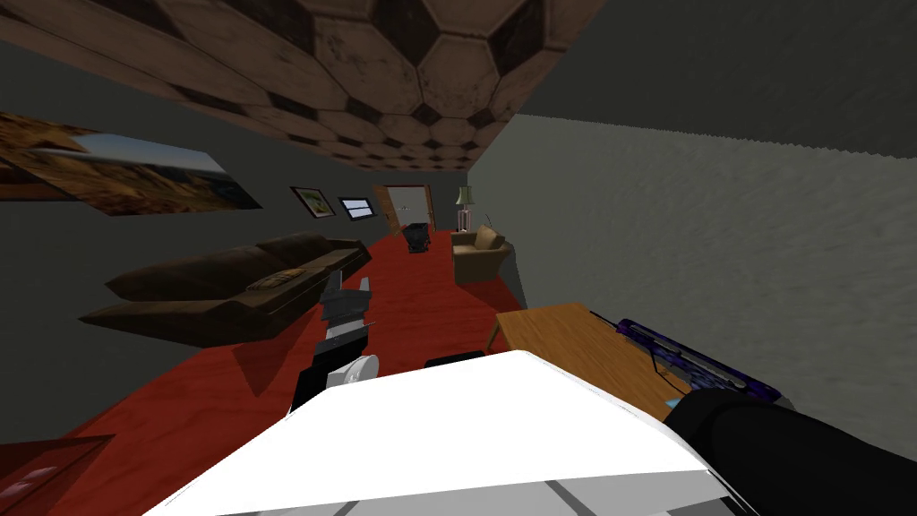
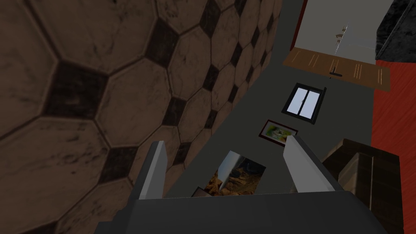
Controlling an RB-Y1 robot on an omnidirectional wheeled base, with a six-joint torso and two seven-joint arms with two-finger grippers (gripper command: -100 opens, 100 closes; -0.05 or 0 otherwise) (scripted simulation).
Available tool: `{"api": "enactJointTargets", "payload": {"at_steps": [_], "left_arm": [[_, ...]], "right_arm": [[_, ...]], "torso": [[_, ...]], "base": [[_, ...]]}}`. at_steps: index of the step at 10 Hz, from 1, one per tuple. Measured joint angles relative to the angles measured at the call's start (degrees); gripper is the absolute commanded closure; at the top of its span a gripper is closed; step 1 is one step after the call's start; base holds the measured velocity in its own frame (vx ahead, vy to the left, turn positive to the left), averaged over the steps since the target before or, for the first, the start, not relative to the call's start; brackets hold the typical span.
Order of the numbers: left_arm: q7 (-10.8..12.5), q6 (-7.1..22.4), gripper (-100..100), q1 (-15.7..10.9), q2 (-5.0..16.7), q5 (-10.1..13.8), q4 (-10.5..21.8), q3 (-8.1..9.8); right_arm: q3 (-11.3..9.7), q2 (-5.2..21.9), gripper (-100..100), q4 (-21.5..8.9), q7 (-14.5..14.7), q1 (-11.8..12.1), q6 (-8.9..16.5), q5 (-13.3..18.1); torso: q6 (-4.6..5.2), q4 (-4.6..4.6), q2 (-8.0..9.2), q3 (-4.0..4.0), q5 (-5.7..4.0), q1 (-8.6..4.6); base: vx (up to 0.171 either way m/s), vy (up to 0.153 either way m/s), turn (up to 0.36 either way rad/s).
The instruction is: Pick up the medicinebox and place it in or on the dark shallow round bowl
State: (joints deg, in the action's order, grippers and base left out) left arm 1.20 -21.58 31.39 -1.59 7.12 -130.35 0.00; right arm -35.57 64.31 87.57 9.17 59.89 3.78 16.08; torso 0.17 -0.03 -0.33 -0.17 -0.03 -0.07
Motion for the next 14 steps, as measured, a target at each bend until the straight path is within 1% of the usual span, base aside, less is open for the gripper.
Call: {"api": "enactJointTargets", "payload": {"at_steps": [4,5,6,7,9,10,11,12,13,14], "left_arm": [[0.0,0.0,0,0.0,0.0,0.0,0.0,0.0],[0.0,0.0,0,0.0,0.0,0.0,0.0,0.0],[0.0,0.0,0,0.0,0.0,0.0,0.0,0.0],[0.0,0.0,0,0.0,0.0,0.0,0.0,0.0],[0.0,0.0,0,0.0,0.0,0.0,0.0,0.0],[0.0,0.0,0,0.0,0.0,0.0,0.0,0.0],[0.0,0.0,0,0.0,0.0,0.0,0.0,0.0],[0.0,0.0,0,0.0,0.0,0.0,0.0,0.0],[0.0,0.0,0,0.0,0.0,0.0,0.0,0.0],[0.0,0.0,0,0.0,0.0,0.0,0.0,0.0]], "right_arm": [[0.0,0.0,100,0.1,0.1,0.0,-0.1,0.1],[0.0,0.0,0,0.1,0.1,0.0,-0.1,0.1],[0.0,0.0,100,0.1,0.1,0.0,-0.1,0.1],[0.2,0.9,100,0.9,-0.1,0.6,0.0,0.0],[1.4,3.2,100,3.7,-0.6,3.1,0.5,-0.1],[1.7,4.3,100,4.7,-0.9,3.8,0.7,-0.3],[1.7,4.4,0,4.8,-0.9,3.8,0.7,-0.3],[1.7,4.4,100,4.8,-0.9,3.8,0.7,-0.3],[1.3,5.3,100,4.7,-0.8,4.5,0.6,0.2],[1.6,5.9,100,4.6,-0.4,6.3,0.4,1.2]], "torso": [[0.04,-0.02,-0.07,-0.04,0.02,-0.03],[0.04,-0.03,-0.07,-0.05,0.02,-0.03],[0.04,-0.03,-0.07,-0.05,0.02,-0.02],[0.07,-0.05,-0.13,-0.09,0.05,0.0],[0.05,-0.08,-0.24,-0.16,0.09,0.1],[0.04,-0.09,-0.24,-0.16,0.1,0.09],[0.03,-0.07,-0.19,-0.13,0.09,0.06],[0.04,-0.06,-0.14,-0.1,0.09,0.05],[0.12,-0.09,0.1,0.0,0.16,0.13],[0.23,-0.06,0.4,0.15,0.2,0.28]], "base": [[0.0,0.001,0.003],[0.0,0.0,0.0],[0.024,0.005,-0.068],[0.044,0.015,-0.095],[0.037,0.012,-0.044],[0.013,0.003,-0.004],[0.0,0.0,0.0],[-0.062,0.022,-0.005],[-0.127,0.045,-0.066],[-0.161,0.059,-0.132]]}}
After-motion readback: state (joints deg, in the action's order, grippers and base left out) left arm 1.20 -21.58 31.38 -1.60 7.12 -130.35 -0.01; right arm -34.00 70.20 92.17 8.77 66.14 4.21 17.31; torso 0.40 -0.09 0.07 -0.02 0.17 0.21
